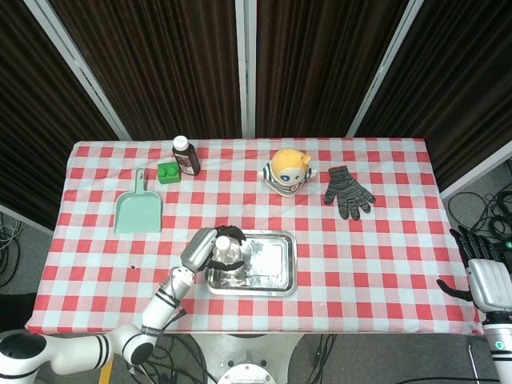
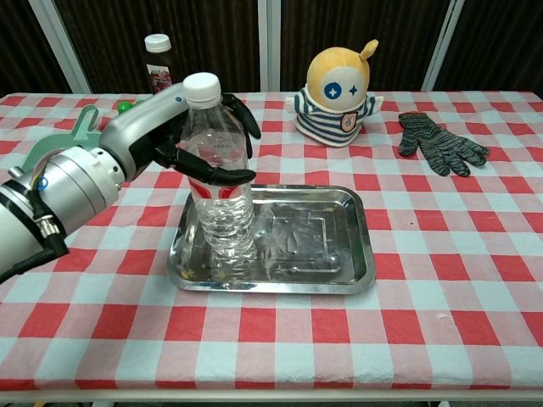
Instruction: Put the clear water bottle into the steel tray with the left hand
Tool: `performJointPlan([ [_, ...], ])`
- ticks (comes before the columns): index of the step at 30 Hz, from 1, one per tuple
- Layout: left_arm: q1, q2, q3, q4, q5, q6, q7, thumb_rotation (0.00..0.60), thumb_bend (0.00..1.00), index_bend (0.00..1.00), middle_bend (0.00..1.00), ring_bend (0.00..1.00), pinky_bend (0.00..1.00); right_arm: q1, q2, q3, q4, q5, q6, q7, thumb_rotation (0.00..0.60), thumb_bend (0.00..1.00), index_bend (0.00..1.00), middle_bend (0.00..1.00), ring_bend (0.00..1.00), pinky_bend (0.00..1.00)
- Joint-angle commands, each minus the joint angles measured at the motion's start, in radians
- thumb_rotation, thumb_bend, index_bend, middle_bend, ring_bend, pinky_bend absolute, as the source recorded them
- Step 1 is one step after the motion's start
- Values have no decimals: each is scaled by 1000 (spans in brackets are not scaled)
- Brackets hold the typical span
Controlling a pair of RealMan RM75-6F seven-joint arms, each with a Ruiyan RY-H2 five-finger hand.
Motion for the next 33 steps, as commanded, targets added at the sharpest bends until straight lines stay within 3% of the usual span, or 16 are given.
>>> performJointPlan([
  [1,2,8,-1,0,21,10,-38,600,37,243,407,330,392,0,0,0,0,0,0,-1,600,101,0,0,0,0],
  [6,5,20,-3,-11,36,21,-67,600,0,161,250,240,322,0,-1,0,-2,0,1,-4,600,101,0,0,0,0],
  [13,23,102,-22,-149,45,54,-52,600,0,153,236,208,277,-2,4,2,-7,1,5,0,600,101,0,0,0,0],
  [18,17,228,-82,-306,-3,27,5,600,0,152,236,181,246,-2,5,1,-10,-5,8,1,600,101,0,0,0,0],
  [25,32,421,-198,-441,-84,40,65,600,0,153,236,181,250,-2,4,0,-7,-4,5,2,600,101,0,0,0,0],
  [29,67,501,-234,-433,-133,78,91,600,3,157,251,181,252,-2,3,-3,-5,-7,4,5,600,101,0,0,0,0],
  [33,127,550,-209,-354,-199,108,151,600,108,173,275,181,260,-3,2,-4,-5,-10,7,5,600,101,0,0,0,0],
])
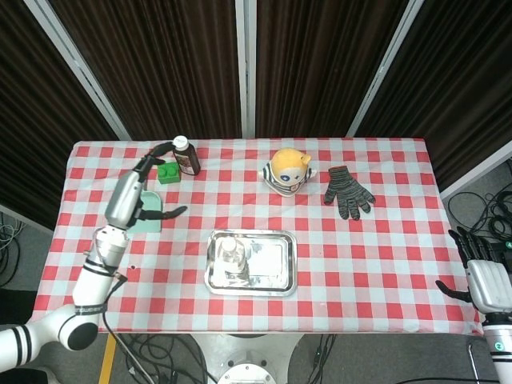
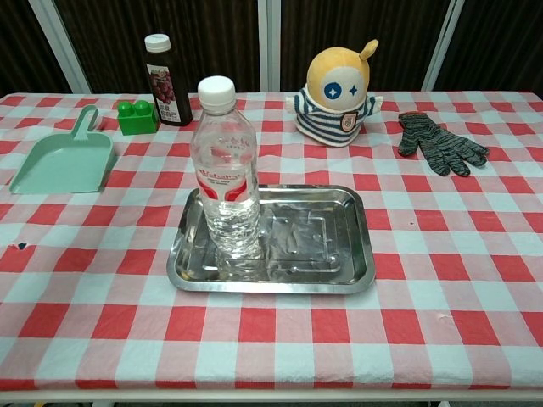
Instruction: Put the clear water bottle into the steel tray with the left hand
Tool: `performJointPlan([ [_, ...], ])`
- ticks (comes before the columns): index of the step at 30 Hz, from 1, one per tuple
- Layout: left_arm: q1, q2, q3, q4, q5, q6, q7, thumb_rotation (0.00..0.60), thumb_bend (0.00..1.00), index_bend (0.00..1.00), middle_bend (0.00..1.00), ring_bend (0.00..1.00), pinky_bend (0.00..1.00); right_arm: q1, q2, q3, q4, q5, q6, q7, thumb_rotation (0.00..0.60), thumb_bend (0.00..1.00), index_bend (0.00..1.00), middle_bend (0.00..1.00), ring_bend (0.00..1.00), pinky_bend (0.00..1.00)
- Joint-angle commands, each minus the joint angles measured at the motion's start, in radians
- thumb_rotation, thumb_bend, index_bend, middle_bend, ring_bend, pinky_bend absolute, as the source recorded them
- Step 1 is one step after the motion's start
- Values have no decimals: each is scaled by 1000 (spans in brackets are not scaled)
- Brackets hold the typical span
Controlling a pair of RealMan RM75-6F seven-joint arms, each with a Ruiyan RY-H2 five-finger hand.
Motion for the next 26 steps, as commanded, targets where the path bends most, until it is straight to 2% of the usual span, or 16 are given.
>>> performJointPlan([
  [1,65,52,22,69,-83,14,50,600,149,178,279,182,273,0,-1,1,0,0,1,0,600,101,0,0,0,0],
  [3,98,71,55,110,-112,5,60,600,215,202,281,182,299,2,-3,0,2,0,-3,-1,600,101,0,0,0,0],
  [6,135,76,122,207,-75,12,90,600,239,217,282,182,306,4,-8,-4,7,-2,-10,-8,600,101,0,0,0,0],
  [12,186,8,252,447,115,117,142,600,149,257,282,182,303,4,-12,-6,8,-5,-8,-17,600,101,0,0,0,0],
  [15,236,19,321,495,181,164,152,600,106,290,282,182,301,5,-13,-8,9,-6,-10,-19,600,101,0,0,0,0],
  [19,288,42,364,486,212,204,152,600,61,322,315,198,303,6,-13,-10,5,-10,-11,-21,600,101,0,0,0,0],
  [26,320,53,368,467,226,238,169,600,45,322,323,199,291,5,-14,-10,10,-10,-9,-19,600,101,0,0,0,0],
])
